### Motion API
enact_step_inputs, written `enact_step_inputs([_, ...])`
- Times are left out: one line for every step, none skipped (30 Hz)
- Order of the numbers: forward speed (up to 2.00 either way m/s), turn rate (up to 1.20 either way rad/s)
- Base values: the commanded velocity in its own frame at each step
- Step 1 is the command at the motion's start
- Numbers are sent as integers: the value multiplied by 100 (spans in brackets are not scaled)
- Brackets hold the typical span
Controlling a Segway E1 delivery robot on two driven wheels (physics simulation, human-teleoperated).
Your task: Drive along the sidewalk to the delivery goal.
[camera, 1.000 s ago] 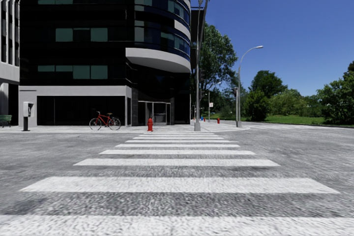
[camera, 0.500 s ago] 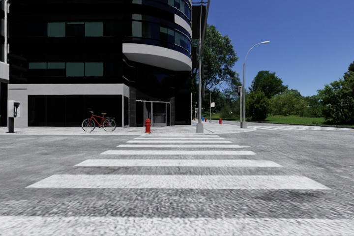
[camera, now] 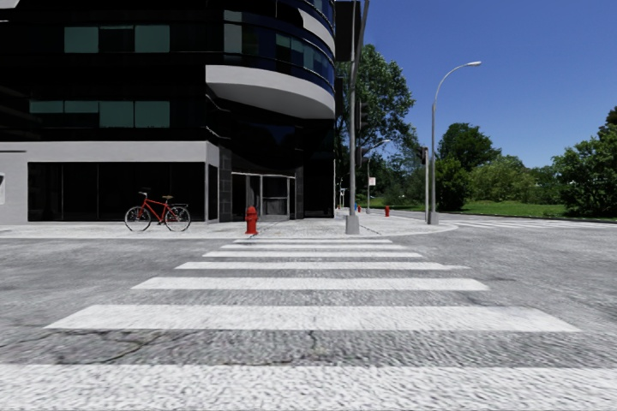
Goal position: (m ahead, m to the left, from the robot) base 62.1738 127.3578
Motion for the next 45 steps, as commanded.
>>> enact_step_inputs([200, 0])
enact_step_inputs([200, 0])
enact_step_inputs([200, 0])
enact_step_inputs([200, 0])
enact_step_inputs([200, 0])
enact_step_inputs([200, 0])
enact_step_inputs([200, 0])
enact_step_inputs([200, 0])
enact_step_inputs([200, 0])
enact_step_inputs([200, 0])
enact_step_inputs([200, 0])
enact_step_inputs([200, 0])
enact_step_inputs([200, 0])
enact_step_inputs([200, 0])
enact_step_inputs([200, 0])
enact_step_inputs([200, 0])
enact_step_inputs([200, 0])
enact_step_inputs([200, 0])
enact_step_inputs([200, 0])
enact_step_inputs([200, 0])
enact_step_inputs([200, 0])
enact_step_inputs([200, 0])
enact_step_inputs([200, 0])
enact_step_inputs([200, 0])
enact_step_inputs([200, 0])
enact_step_inputs([200, 0])
enact_step_inputs([200, 0])
enact_step_inputs([200, 0])
enact_step_inputs([200, 0])
enact_step_inputs([200, 0])
enact_step_inputs([200, 0])
enact_step_inputs([200, 0])
enact_step_inputs([200, 0])
enact_step_inputs([200, 0])
enact_step_inputs([200, 0])
enact_step_inputs([200, 0])
enact_step_inputs([200, 0])
enact_step_inputs([200, 0])
enact_step_inputs([200, 0])
enact_step_inputs([200, 0])
enact_step_inputs([200, 0])
enact_step_inputs([200, 0])
enact_step_inputs([200, 0])
enact_step_inputs([200, 0])
enact_step_inputs([200, 0])
